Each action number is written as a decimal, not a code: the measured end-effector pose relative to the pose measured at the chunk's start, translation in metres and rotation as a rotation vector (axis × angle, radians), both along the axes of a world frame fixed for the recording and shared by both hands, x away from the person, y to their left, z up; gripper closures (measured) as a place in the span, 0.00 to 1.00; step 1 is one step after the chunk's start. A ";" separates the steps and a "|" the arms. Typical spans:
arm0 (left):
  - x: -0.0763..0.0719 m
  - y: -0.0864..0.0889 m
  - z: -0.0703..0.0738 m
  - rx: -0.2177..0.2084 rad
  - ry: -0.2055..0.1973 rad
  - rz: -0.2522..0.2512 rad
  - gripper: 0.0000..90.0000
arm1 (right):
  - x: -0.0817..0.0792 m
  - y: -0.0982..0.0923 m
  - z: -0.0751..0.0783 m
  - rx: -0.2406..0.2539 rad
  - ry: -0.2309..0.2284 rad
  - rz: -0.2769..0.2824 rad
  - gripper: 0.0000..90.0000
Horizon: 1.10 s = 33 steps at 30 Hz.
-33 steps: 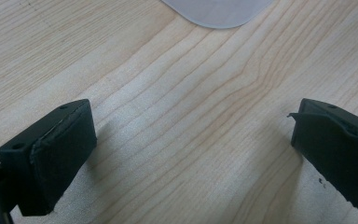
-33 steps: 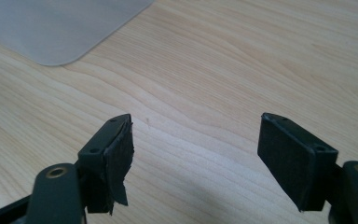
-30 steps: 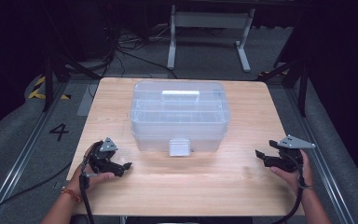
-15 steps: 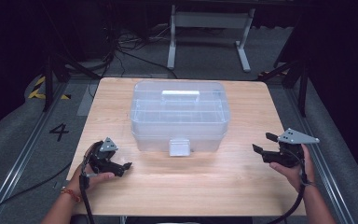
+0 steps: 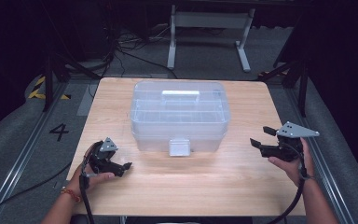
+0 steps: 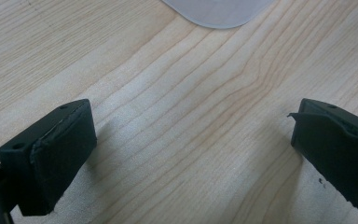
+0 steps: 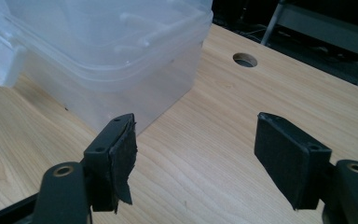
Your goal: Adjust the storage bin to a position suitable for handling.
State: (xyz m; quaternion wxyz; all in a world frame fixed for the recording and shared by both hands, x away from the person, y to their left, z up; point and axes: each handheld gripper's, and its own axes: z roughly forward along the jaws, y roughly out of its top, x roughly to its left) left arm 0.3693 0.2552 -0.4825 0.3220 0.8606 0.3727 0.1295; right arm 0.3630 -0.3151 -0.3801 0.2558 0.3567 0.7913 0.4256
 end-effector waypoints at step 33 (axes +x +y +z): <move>0.000 0.000 0.000 0.000 0.000 -0.002 0.00 | 0.027 0.042 0.055 0.013 -0.090 0.092 0.35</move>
